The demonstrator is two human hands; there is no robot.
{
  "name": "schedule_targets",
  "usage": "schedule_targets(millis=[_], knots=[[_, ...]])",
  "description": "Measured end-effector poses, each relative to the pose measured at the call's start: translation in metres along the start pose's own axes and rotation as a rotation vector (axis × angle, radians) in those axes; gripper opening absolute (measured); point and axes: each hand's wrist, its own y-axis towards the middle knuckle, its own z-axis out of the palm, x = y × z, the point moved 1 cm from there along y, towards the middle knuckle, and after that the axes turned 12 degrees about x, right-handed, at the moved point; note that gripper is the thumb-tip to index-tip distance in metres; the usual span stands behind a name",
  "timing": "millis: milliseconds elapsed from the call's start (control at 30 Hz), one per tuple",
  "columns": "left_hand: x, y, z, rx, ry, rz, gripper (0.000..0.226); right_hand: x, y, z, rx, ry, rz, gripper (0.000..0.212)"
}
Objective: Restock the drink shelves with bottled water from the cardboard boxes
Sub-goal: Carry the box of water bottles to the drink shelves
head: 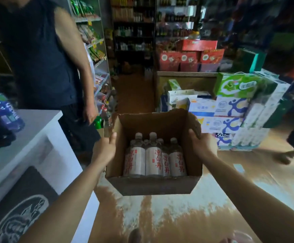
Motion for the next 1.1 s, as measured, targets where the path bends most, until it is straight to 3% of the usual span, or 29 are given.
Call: schedule_targets(millis=[233,433,600,1100], knots=[[-0.016,0.195,-0.007,0.021,-0.061,0.047,0.056,0.068,0.172,0.056,0.034,0.043,0.029,0.041],[-0.034,0.361,-0.015,-0.003,-0.060,0.041,0.056,0.130,0.326,0.102,0.034,-0.002,0.047,0.055],[-0.038,0.508,-0.005,0.001,0.020,0.054,0.061,0.167,0.463,0.154,0.039,0.023,0.031,0.054],[-0.069,0.970,0.002,-0.054,0.056,-0.032,0.058,0.318,0.901,0.278,0.077,0.017,-0.007,0.047]])
